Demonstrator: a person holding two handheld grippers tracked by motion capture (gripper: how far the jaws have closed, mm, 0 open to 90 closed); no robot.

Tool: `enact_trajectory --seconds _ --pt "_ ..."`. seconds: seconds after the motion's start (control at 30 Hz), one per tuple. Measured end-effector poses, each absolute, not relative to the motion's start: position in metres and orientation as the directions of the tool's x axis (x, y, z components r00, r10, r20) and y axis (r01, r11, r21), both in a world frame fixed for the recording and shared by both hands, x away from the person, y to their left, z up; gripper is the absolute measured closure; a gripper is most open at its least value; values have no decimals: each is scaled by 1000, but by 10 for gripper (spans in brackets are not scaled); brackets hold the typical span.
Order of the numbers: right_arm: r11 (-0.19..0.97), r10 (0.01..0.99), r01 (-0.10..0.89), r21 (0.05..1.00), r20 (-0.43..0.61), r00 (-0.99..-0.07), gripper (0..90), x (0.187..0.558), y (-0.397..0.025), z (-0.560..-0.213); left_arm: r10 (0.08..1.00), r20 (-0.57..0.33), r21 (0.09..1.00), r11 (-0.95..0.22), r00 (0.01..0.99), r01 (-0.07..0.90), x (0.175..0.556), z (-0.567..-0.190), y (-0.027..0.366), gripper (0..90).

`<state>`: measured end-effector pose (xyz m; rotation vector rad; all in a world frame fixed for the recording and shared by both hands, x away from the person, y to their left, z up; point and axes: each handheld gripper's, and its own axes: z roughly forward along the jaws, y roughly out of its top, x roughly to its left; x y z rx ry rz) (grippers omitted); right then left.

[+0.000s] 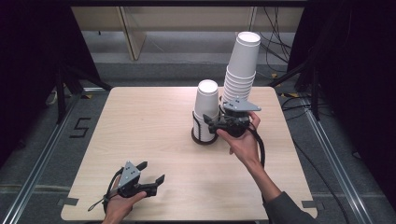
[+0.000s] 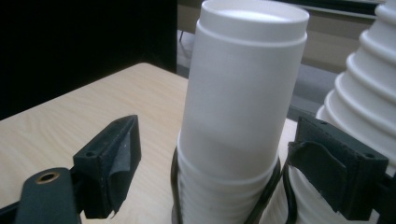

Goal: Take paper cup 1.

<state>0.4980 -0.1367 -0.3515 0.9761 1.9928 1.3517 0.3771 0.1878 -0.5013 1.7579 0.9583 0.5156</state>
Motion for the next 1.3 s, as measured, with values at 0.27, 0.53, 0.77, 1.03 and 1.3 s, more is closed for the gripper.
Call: enact_trajectory --seconds 0.27,0.53,0.77,1.03,1.3 --pt "237 838 284 929 -48 -544 157 518 -120 -347 805 -87 916 -167 587 365 376 -501 189 145" --pt "223 877 319 921 -46 -478 158 533 -106 -344 806 -91 919 -159 585 361 375 -501 189 145" --pt "209 894 334 919 -41 -446 158 541 -98 -347 805 -89 919 -161 586 361 374 -500 190 145" --pt "174 900 353 919 -3 -435 173 548 -96 -352 806 -95 918 -156 585 364 374 -501 190 145" --pt "151 906 356 922 15 -423 193 548 -97 -346 804 -92 916 -163 588 366 374 -501 190 145"
